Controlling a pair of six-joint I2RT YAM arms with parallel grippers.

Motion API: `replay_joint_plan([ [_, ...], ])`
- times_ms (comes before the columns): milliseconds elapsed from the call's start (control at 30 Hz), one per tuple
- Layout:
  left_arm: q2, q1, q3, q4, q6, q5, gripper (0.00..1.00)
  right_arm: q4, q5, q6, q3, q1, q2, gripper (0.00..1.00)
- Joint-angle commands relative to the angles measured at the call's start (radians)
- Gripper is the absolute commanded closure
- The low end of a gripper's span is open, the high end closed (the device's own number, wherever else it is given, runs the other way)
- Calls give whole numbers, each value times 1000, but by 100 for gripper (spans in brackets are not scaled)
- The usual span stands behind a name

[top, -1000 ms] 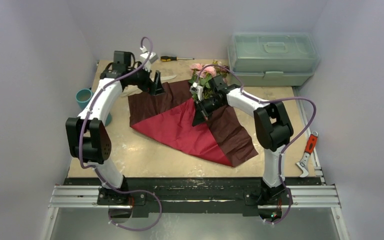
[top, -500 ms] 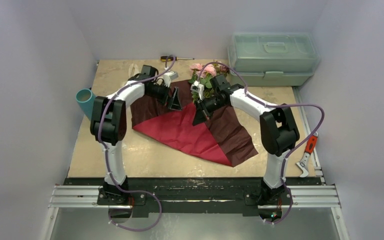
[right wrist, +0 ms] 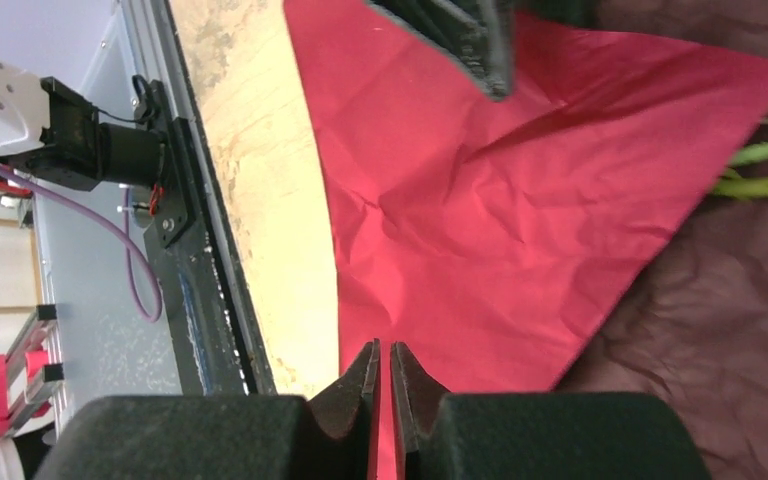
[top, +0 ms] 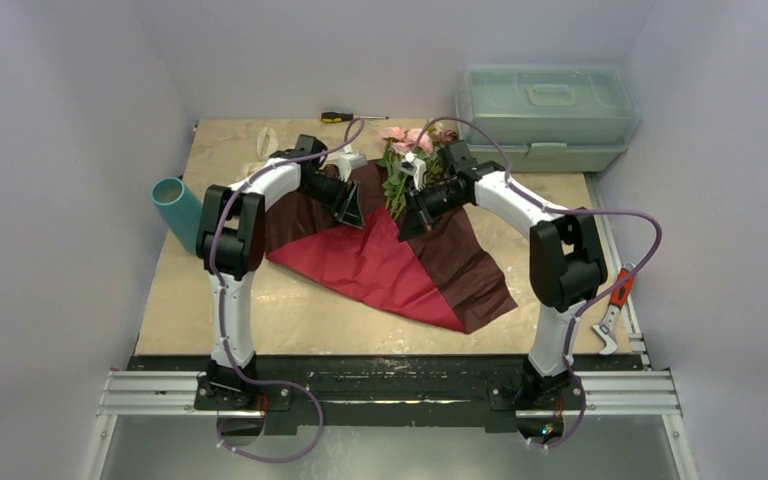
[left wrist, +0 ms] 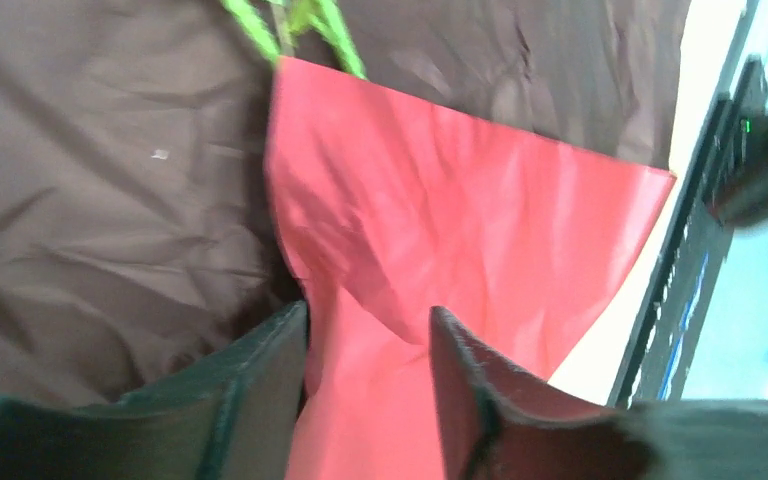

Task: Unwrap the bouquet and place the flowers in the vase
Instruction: Unfold the wrapping paper at the center of the board.

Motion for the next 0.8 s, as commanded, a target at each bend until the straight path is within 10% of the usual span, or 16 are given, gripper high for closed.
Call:
replay_joint_plan([
  [0, -42, -23, 60, -232, 213, 119, 62, -48, 23, -3, 71, -58, -2, 87],
  [233, -131, -23, 56, -406, 416, 104, 100, -41, 97, 24, 116, -81, 44, 55],
  [400, -254, -23, -18, -412, 495, 102, 100, 21, 50, 68, 96, -48, 42, 34],
  [767, -540, -30, -253, -507, 795, -40, 100, 141, -117, 164, 16, -25, 27, 36],
])
